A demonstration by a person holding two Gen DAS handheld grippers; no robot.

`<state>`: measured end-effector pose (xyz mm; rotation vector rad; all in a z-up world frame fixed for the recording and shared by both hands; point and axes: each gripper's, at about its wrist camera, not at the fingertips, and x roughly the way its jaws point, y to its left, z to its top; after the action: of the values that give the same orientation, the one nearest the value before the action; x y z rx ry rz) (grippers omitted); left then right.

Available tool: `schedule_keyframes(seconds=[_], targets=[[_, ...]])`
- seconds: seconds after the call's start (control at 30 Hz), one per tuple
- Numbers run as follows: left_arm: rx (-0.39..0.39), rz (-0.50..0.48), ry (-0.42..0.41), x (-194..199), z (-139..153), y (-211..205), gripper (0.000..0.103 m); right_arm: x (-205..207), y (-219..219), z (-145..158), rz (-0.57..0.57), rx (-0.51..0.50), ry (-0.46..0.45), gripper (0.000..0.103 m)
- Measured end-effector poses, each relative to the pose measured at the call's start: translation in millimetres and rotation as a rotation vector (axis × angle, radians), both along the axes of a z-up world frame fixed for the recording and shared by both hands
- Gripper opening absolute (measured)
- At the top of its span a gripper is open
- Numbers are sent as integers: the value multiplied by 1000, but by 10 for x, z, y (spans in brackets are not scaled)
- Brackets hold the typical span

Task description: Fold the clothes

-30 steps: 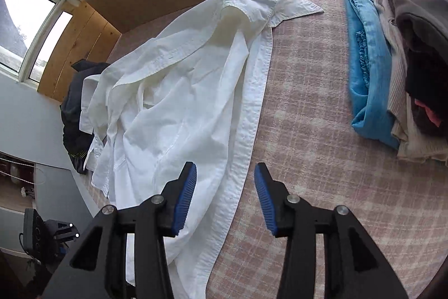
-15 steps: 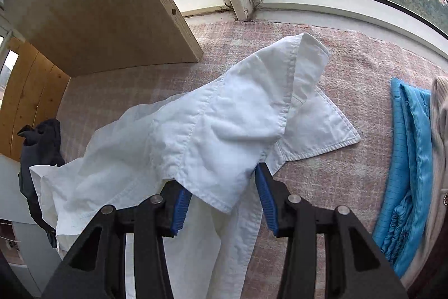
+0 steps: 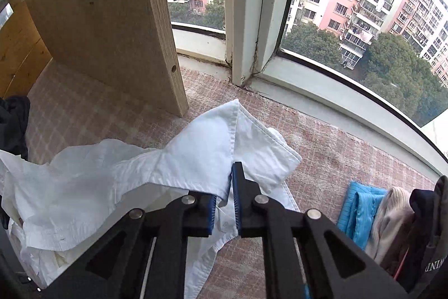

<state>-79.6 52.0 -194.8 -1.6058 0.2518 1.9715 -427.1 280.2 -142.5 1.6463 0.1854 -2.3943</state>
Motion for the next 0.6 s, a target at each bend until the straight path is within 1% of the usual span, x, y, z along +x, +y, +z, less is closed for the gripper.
schedule_keyframes(seconds=[0.03,0.07,0.1,0.13,0.17,0.2,0.23,0.3,0.4,0.47,0.5,0.53,0.6], targets=[[4,-1,2,-13,3,4,25,67,60,-26,-25,6,-35,24],[8,-3,3,-17,6,7,25,143,122,-47,-47,5,-64,28],[10,-6,4,-17,10,11,25,246,191,-52,-57,-27,-75,35],[15,-9,2,-15,8,17,25,347,253,-67,-54,-85,-87,41],[22,-13,-1,-12,3,24,25,413,291,-106,-49,-134,-104,41],[28,-20,-6,1,-3,39,25,442,309,-163,-51,-159,-124,41],[32,-32,-12,21,-10,61,25,461,323,-216,-55,-177,-141,41],[29,-58,-21,57,-29,117,25,448,325,-292,-72,-182,-153,41],[28,-90,-38,133,-55,174,25,422,318,-314,-69,-243,-153,40],[26,-103,-51,189,-77,181,25,417,299,-335,-55,-254,-175,35],[20,-107,-55,212,-92,183,25,429,297,-330,-42,-286,-183,18],[16,-109,-57,225,-105,181,25,444,297,-316,-29,-314,-188,5],[15,-107,-61,240,-116,172,25,479,303,-229,-11,-346,-176,5]])
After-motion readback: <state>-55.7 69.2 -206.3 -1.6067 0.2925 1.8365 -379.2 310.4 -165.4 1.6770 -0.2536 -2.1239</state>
